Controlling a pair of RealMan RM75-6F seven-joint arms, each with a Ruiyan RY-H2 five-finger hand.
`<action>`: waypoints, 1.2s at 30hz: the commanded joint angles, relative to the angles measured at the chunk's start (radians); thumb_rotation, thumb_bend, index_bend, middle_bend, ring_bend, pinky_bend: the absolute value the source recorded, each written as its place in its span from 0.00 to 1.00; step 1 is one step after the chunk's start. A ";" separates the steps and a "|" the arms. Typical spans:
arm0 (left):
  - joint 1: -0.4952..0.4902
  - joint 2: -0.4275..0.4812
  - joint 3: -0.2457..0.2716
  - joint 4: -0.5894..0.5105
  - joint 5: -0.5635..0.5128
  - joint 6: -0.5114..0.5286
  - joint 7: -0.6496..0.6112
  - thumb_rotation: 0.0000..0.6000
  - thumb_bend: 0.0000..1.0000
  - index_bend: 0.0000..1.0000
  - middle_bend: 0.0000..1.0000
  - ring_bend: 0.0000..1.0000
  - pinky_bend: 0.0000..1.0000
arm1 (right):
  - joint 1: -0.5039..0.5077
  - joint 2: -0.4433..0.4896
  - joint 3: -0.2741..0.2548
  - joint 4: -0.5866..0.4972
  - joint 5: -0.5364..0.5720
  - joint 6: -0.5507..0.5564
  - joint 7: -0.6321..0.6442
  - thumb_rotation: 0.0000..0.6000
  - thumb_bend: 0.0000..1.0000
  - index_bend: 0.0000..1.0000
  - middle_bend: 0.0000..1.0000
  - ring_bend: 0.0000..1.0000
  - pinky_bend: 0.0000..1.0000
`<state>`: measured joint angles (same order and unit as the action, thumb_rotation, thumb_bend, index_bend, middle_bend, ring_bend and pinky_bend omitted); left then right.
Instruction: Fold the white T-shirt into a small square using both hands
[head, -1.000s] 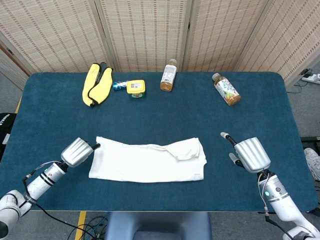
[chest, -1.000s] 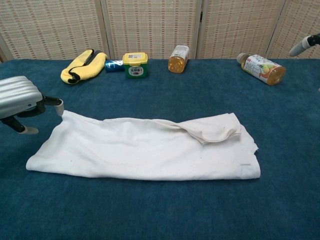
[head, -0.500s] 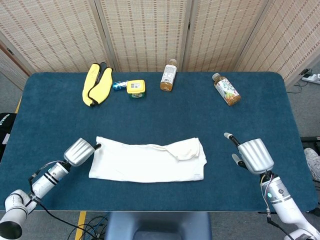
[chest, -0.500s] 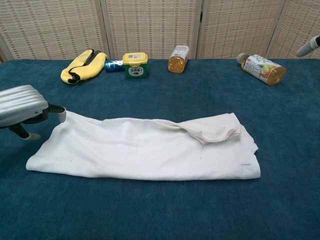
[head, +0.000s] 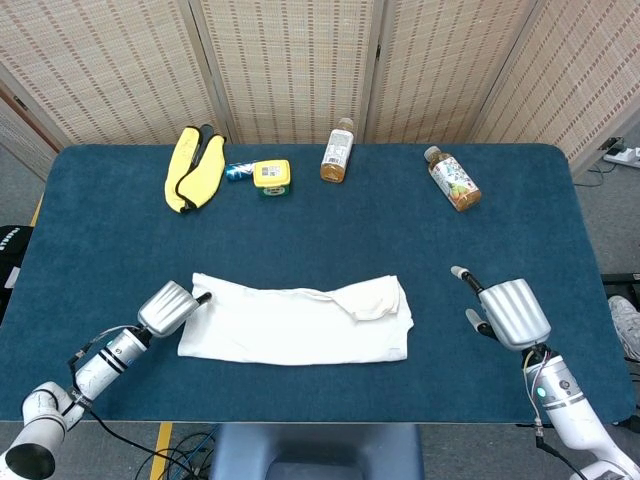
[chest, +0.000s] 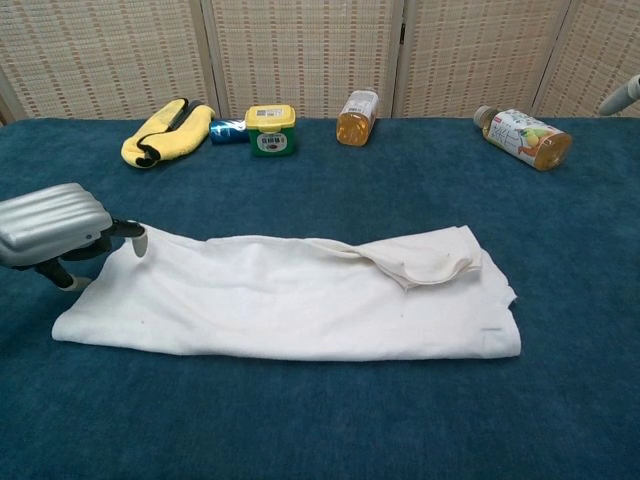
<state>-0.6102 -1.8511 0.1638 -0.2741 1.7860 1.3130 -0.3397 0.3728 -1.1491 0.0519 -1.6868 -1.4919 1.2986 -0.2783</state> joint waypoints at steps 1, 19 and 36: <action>-0.003 -0.005 0.001 -0.003 -0.003 -0.002 -0.001 1.00 0.15 0.42 0.94 0.85 0.97 | -0.003 0.000 0.002 0.001 0.001 0.000 0.005 1.00 0.32 0.17 0.95 0.99 1.00; -0.009 0.000 -0.014 -0.059 -0.044 -0.012 -0.116 1.00 0.28 0.52 0.94 0.85 0.96 | -0.016 -0.008 0.011 0.010 -0.006 0.000 0.027 1.00 0.32 0.17 0.95 0.99 1.00; -0.011 0.008 -0.038 -0.075 -0.077 -0.010 -0.159 1.00 0.40 0.52 0.94 0.86 0.96 | -0.020 -0.011 0.013 0.012 -0.014 -0.008 0.034 1.00 0.32 0.17 0.95 0.99 1.00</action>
<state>-0.6220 -1.8437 0.1283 -0.3475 1.7112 1.3032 -0.4960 0.3527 -1.1596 0.0651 -1.6749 -1.5062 1.2903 -0.2445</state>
